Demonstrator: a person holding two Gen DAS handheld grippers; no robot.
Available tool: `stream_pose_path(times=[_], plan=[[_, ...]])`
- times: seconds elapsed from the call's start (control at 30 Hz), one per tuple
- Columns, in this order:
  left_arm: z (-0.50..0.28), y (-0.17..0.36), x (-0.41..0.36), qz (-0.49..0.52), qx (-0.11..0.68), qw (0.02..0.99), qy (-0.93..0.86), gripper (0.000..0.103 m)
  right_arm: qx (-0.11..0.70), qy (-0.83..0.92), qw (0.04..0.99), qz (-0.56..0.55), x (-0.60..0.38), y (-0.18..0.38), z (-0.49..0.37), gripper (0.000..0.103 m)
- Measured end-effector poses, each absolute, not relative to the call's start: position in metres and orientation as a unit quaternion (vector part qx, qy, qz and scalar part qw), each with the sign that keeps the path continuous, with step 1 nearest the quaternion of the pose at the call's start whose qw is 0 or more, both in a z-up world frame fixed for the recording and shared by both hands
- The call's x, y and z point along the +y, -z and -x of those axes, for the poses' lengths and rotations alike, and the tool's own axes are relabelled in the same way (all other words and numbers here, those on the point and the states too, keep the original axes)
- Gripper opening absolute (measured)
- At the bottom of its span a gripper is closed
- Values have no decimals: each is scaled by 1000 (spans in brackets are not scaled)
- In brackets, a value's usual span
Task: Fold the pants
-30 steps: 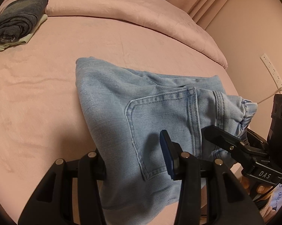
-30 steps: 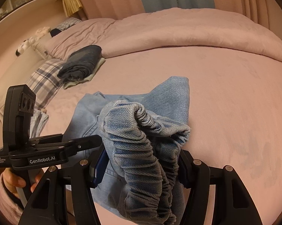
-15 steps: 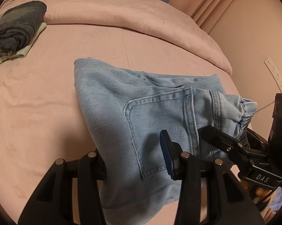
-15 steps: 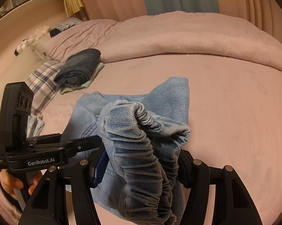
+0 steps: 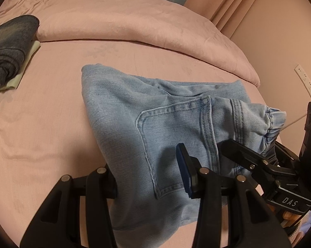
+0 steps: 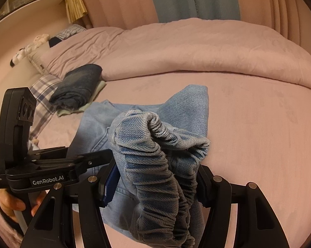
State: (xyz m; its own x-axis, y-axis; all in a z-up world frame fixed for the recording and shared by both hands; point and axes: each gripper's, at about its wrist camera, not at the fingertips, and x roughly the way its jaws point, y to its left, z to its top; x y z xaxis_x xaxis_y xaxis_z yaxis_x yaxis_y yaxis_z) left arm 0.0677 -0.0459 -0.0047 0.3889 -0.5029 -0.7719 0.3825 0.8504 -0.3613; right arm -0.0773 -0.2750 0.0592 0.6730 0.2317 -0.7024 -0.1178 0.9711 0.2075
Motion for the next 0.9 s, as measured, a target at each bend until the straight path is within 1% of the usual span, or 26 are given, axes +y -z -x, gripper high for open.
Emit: stream_pose_path(times=[0.47,0.9], plan=[[-94,16,-51,61,493,828,260,44,402,-93,908,-73,-279,-51,39,64],[-103,20,-50,64,501,824,257,44,411,-92,904,-72,-275,-45,26,64]])
